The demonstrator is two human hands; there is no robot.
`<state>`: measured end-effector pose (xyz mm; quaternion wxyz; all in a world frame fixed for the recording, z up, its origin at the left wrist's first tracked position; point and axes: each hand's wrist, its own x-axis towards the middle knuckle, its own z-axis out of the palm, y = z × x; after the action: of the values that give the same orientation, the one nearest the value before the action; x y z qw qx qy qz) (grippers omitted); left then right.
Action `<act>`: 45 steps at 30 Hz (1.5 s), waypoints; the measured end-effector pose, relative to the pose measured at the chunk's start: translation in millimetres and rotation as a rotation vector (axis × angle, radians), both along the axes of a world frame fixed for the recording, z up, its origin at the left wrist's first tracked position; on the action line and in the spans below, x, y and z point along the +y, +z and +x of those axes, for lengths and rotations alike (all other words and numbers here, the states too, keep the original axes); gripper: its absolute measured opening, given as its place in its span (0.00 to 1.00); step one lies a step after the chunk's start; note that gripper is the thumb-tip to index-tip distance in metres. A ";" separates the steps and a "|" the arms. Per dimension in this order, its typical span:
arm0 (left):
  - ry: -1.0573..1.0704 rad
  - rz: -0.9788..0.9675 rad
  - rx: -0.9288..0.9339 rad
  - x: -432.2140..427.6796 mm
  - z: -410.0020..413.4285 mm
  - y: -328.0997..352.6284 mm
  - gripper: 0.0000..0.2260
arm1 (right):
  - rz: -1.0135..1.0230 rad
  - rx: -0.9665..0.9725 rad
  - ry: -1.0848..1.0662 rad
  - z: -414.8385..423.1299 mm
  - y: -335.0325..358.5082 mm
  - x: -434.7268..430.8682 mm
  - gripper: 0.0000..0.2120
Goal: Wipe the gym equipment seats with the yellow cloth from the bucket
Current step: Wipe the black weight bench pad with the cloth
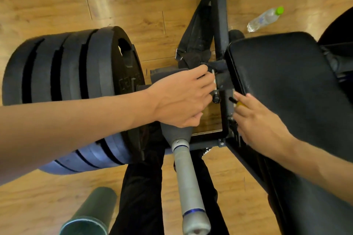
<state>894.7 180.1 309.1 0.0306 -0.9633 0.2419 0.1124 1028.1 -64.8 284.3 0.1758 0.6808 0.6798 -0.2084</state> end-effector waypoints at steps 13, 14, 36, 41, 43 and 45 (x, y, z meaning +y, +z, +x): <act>0.038 0.017 0.076 -5.0 4.3 3.5 0.29 | 0.053 -0.049 -0.271 56.7 -69.8 108.2 0.22; 0.041 0.021 0.086 -5.3 4.6 3.2 0.29 | 0.075 -0.057 -0.332 67.7 -81.1 127.5 0.21; 0.086 0.109 0.162 -8.5 5.6 0.5 0.27 | 0.107 -0.099 -0.876 201.6 -81.0 102.9 0.14; 0.080 0.133 0.175 -8.0 6.3 1.8 0.26 | 0.133 0.143 -0.614 142.9 -77.7 141.7 0.13; 0.079 0.133 0.180 -8.8 7.9 3.1 0.25 | 0.157 0.212 -0.554 134.9 -79.3 144.0 0.14; 0.081 0.141 0.189 -9.6 8.6 3.8 0.25 | 0.154 0.254 -0.532 150.3 -85.6 134.8 0.16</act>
<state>903.2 170.6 312.9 0.0708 -0.9528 0.1962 0.2208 1178.3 69.9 198.7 -0.0235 0.8147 0.5082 -0.2782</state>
